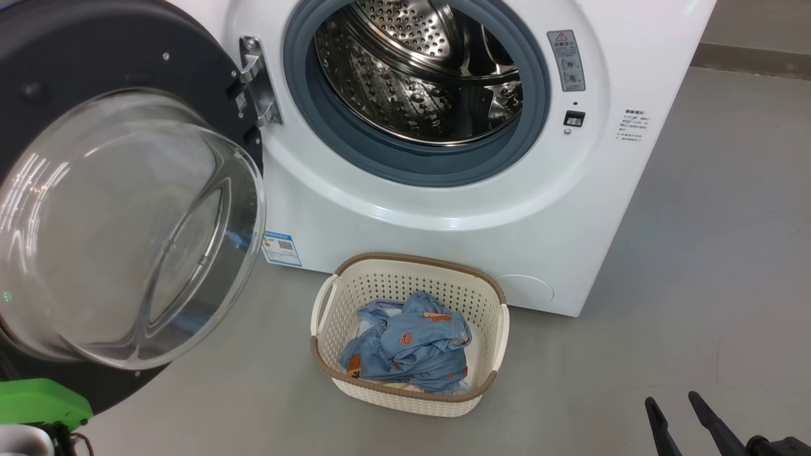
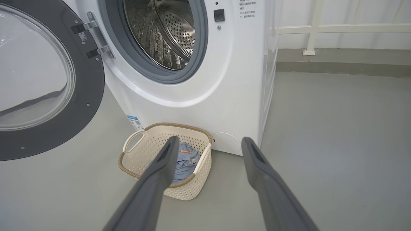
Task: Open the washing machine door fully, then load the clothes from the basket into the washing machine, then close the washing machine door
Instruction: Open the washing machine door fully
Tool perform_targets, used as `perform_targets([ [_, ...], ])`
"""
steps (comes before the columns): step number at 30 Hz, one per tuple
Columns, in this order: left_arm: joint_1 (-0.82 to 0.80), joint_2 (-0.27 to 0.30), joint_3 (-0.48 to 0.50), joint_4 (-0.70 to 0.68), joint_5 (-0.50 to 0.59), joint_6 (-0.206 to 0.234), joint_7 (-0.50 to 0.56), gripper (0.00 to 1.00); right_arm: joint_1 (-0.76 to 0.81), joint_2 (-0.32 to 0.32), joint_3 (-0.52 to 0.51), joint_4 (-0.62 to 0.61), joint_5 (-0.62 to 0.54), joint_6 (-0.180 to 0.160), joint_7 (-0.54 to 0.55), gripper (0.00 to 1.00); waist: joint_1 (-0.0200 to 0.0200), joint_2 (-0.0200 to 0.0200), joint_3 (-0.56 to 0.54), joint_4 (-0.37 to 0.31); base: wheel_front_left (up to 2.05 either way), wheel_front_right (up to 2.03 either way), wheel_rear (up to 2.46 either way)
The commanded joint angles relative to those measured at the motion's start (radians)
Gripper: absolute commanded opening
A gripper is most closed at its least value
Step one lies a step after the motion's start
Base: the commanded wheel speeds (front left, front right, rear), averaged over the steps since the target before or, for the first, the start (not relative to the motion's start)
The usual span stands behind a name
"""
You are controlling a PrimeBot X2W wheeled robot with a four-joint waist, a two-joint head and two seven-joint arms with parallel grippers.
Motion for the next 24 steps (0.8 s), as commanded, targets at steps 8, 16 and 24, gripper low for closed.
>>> perform_targets([
  [8,-0.086,0.07,0.083,0.052,0.066,-0.02,-0.013,0.0,-0.03,-0.024,0.032,-0.016,0.01,0.002,-0.012,1.0,0.0,-0.0001,-0.004,-0.01,0.0,0.0,0.0],
  [16,-0.15,0.046,0.096,0.115,0.134,-0.002,-0.014,0.0,-0.031,-0.019,0.032,-0.013,0.012,0.002,-0.012,1.0,0.0,-0.0001,-0.009,-0.015,0.0,0.0,0.0],
  [24,-0.186,-0.041,0.09,0.121,0.21,0.064,-0.014,0.0,-0.034,-0.011,0.034,-0.008,0.014,0.002,-0.012,1.0,0.0,-0.0001,-0.019,-0.009,0.0,0.0,0.0],
])
